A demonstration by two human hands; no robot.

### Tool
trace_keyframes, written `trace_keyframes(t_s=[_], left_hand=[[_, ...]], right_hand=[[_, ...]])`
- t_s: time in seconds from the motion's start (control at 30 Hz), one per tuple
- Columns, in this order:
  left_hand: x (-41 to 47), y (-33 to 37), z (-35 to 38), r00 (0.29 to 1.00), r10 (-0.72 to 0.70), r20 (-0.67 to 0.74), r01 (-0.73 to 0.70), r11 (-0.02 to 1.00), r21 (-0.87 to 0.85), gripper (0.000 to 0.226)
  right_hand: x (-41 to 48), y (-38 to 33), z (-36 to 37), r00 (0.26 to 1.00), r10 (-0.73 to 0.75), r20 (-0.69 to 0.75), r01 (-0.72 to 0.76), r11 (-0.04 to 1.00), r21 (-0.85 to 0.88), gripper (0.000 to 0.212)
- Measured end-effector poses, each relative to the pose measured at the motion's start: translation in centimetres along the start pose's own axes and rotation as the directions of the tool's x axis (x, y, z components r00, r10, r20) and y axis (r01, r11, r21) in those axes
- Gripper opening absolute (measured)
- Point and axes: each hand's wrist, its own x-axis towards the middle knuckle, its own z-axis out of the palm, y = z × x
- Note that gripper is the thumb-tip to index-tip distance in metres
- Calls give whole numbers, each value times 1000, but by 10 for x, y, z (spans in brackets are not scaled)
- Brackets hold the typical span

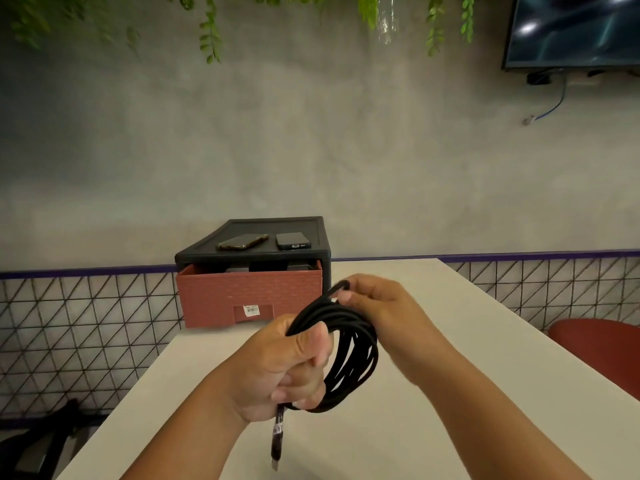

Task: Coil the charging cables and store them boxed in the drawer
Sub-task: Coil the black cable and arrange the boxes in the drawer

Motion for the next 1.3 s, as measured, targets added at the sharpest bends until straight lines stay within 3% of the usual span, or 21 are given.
trace_keyframes(t_s=[0.1,0.2,0.3,0.37,0.53,0.7,0.77,0.87,0.97,1.2,1.3], left_hand=[[-1,1,-2,998,25,-50,-26,1000,-12,41],[-2,3,-2,989,24,-149,-26,1000,-9,45],[2,2,2,962,31,-271,-37,999,-19,51],[7,0,7,923,48,-382,-46,999,15,50],[18,-9,17,755,201,-625,34,939,343,25],[17,-33,24,680,248,-690,-23,948,317,20],[20,-39,24,625,316,-714,-87,937,339,13],[24,-42,18,517,412,-750,-71,894,442,17],[26,-39,15,465,442,-767,-57,880,472,18],[30,-38,18,456,509,-730,-9,823,568,17],[30,-39,17,461,509,-727,20,813,582,17]], right_hand=[[-10,5,2,978,41,205,-104,946,307,25],[-15,7,2,965,-30,259,-35,969,244,25],[-17,7,10,995,-49,85,45,998,44,7],[-16,10,17,997,-54,-55,53,999,-12,21],[-13,22,30,952,45,-304,-24,997,73,24],[-9,34,34,894,194,-405,-83,958,275,21],[-8,38,37,887,245,-390,-99,928,358,17],[-8,39,39,908,283,-309,-106,869,483,14],[-8,37,36,939,269,-216,-98,809,580,17],[-9,44,30,946,322,-36,-218,717,662,30],[-10,44,27,935,353,-24,-284,788,546,28]])
